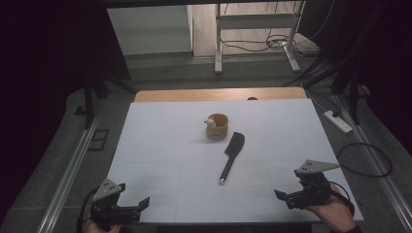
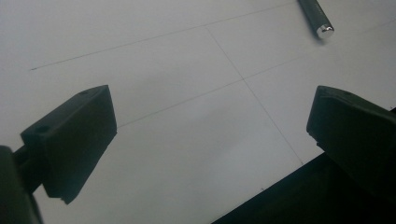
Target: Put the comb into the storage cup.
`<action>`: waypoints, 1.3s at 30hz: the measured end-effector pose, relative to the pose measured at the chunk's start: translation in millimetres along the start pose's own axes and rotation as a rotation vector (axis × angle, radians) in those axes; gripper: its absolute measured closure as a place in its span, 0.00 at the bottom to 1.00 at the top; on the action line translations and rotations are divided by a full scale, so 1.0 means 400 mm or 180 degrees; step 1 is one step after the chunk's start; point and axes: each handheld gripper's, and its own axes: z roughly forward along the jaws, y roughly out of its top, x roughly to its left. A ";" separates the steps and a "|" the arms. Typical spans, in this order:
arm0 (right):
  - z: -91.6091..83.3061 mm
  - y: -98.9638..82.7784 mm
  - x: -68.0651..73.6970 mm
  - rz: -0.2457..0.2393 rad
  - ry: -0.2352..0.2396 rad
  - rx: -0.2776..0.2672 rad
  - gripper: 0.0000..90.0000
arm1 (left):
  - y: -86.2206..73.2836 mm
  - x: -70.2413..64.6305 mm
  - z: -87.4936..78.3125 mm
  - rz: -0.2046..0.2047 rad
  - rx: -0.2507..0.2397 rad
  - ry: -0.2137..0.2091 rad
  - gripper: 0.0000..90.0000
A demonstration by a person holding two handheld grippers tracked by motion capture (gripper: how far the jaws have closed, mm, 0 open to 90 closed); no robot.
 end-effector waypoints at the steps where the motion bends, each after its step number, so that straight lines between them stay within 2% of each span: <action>1: 0.003 0.003 -0.001 0.0023 0.0025 -0.0009 0.00 | 0.000 0.000 0.000 -0.0001 0.0000 0.0000 0.02; 3: 0.009 0.007 -0.002 0.0056 0.0071 -0.0014 0.00 | 0.000 0.000 0.000 0.0002 0.0005 0.0000 0.03; 11: 0.034 0.031 0.003 -0.0029 0.0118 0.0056 0.00 | 0.001 0.000 0.000 0.0001 0.0004 -0.0006 0.03; 18: 0.050 0.049 0.004 -0.0032 0.0141 0.0096 0.00 | 0.000 0.002 0.000 -0.0014 -0.0005 -0.0013 0.03; 39: 0.115 0.108 0.026 -0.0226 0.0201 0.0214 0.00 | 0.000 0.003 0.000 -0.0022 -0.0008 -0.0023 0.03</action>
